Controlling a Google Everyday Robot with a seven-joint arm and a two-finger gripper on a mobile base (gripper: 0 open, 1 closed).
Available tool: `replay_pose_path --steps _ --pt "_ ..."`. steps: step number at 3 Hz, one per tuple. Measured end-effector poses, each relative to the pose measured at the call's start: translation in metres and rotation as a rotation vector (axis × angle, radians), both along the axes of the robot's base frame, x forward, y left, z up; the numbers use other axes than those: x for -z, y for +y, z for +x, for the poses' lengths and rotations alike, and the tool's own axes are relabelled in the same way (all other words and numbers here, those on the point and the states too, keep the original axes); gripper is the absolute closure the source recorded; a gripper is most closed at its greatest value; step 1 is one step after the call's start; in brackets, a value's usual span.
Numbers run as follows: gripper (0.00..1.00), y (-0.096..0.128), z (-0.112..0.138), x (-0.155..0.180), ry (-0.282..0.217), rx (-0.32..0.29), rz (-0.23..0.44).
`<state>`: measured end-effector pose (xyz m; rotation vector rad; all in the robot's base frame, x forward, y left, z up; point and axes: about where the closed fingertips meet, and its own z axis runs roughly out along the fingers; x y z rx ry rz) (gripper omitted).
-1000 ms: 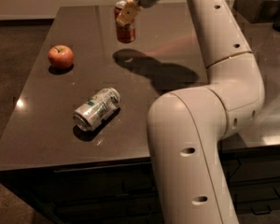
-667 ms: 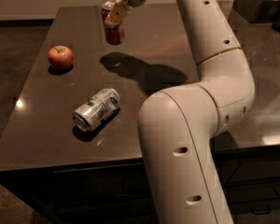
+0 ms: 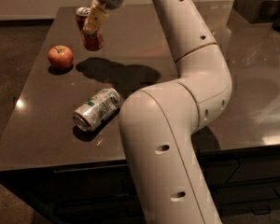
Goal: Move coke can near apple
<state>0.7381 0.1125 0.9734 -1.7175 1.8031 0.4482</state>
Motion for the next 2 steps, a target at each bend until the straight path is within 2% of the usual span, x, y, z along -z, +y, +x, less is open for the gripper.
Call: replay_pose_path --steps 1,2 --pt "1.00 0.019 -0.005 0.011 0.006 -0.061 -0.017" --pt "0.81 0.026 -0.002 0.024 0.018 -0.073 -0.033"
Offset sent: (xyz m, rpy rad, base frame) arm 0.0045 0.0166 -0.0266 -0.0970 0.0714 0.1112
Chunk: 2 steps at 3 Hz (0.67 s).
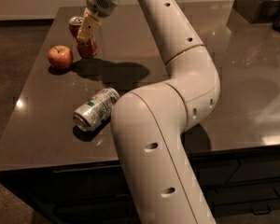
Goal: Move coke can near apple
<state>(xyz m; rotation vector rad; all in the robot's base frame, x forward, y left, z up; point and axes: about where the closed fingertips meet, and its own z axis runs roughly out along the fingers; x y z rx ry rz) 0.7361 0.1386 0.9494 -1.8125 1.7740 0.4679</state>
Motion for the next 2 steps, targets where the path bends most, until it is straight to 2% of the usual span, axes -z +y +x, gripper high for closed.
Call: replay_pose_path --steps 2 --pt "0.35 -0.0142 0.0122 0.0210 0.037 0.049 -0.001"
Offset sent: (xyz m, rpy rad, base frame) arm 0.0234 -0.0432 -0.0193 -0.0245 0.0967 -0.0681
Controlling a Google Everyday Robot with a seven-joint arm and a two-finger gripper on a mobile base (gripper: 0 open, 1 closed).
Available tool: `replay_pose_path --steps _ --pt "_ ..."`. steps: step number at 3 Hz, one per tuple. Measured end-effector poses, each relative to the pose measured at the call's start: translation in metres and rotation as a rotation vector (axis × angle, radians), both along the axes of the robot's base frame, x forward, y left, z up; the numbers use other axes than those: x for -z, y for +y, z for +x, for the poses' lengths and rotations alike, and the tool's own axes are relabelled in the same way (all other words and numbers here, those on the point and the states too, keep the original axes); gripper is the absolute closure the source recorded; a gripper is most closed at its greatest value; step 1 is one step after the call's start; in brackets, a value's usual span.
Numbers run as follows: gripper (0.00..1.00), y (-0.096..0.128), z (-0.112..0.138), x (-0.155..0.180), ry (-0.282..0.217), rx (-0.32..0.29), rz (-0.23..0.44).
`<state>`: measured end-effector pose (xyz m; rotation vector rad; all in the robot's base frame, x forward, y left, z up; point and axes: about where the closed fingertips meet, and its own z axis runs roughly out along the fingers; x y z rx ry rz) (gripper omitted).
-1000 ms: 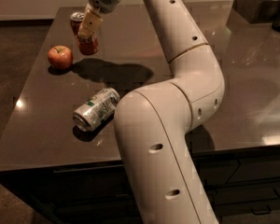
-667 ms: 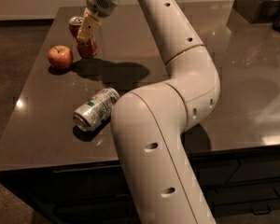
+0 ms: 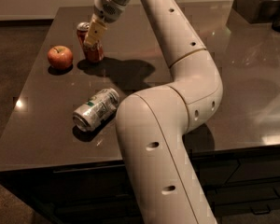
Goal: Move coke can near apple
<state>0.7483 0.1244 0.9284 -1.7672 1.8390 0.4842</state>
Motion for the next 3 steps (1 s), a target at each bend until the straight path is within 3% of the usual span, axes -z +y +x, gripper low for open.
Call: replay_pose_path --steps 1,2,3 --pt "0.12 0.0071 0.0045 0.0001 -0.013 0.002 0.012" --pt "0.00 0.0121 0.0084 0.0018 -0.019 0.006 0.021" --pt "0.00 0.0126 0.0088 0.0020 -0.020 0.006 0.022"
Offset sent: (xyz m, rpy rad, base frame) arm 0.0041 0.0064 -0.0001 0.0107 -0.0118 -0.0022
